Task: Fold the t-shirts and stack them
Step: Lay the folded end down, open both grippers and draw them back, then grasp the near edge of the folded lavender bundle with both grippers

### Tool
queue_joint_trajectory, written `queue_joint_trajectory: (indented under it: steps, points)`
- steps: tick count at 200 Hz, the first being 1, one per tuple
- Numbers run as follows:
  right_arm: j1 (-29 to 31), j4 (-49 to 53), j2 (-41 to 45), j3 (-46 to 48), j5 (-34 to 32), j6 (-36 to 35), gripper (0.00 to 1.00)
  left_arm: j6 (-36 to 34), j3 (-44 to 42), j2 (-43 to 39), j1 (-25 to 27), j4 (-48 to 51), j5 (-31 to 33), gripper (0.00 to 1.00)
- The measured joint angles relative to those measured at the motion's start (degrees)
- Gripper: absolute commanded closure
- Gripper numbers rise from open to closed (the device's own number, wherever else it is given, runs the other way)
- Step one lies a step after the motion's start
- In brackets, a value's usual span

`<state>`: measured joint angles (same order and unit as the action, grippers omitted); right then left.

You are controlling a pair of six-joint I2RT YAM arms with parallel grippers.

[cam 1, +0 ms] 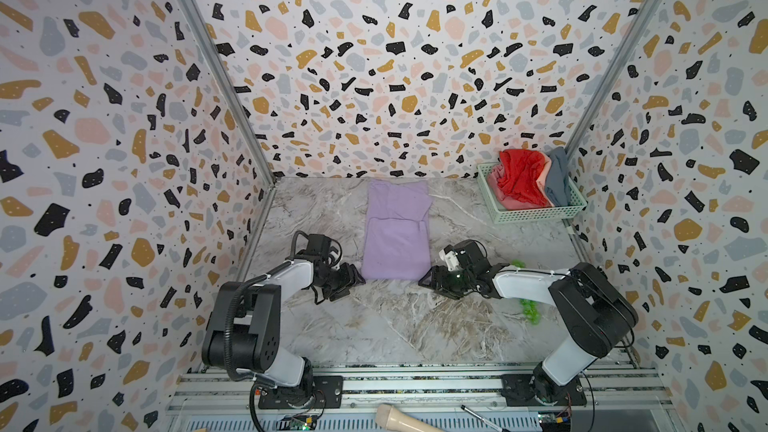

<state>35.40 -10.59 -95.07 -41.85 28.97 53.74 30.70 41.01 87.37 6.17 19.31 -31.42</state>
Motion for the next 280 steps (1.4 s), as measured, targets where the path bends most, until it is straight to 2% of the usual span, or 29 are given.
queue_joint_trajectory:
  steps: [24,39,48,70,88,116,143,182,210,233,249,280]
  points:
    - [0.13,-6.67,-2.29,0.24,-1.31,4.22,0.29,1.64,0.22,2.36,0.85,-4.81,-2.62,0.34]
    - [0.13,-10.82,-4.17,0.20,-1.75,5.99,0.35,3.28,0.57,4.22,1.27,-8.33,-4.13,0.41]
    - [0.15,-12.35,-5.38,-0.22,-1.90,6.88,0.46,4.04,0.94,5.44,1.36,-10.23,-4.72,0.50]
    - [0.15,-13.18,-9.31,-3.06,-3.48,7.43,0.85,6.05,1.18,7.85,1.40,-13.09,-4.90,0.82]
    - [0.63,-9.62,-11.17,-6.32,-6.49,5.49,0.98,6.38,1.11,8.24,1.40,-13.29,-3.56,0.98]
    - [2.03,-3.21,-10.54,-10.10,-10.47,1.09,1.00,5.07,1.14,8.00,1.62,-12.72,-2.73,1.00]
    - [2.95,2.60,-7.19,-9.73,-10.34,-3.50,1.00,2.54,-0.83,4.11,1.62,-9.31,-2.84,1.00]
    - [6.95,12.63,3.21,-3.54,-8.17,-9.05,0.99,-2.75,-8.96,-12.17,2.32,2.69,-4.87,1.00]
    - [13.25,21.24,10.93,-2.97,-7.98,-9.90,0.98,-5.81,-9.79,-26.21,2.64,10.23,-7.23,1.00]
    - [16.68,26.27,16.24,-4.44,-8.07,-8.81,0.98,-4.00,-8.79,-37.99,3.02,10.88,-7.98,1.00]
    - [16.96,28.74,17.97,-7.30,-9.01,-8.11,0.97,-3.67,-5.57,-39.85,3.02,11.61,-8.61,1.00]
    - [13.38,30.93,17.49,-15.19,-10.84,-7.93,0.96,-0.35,-1.53,-36.22,3.02,6.71,-8.52,1.00]
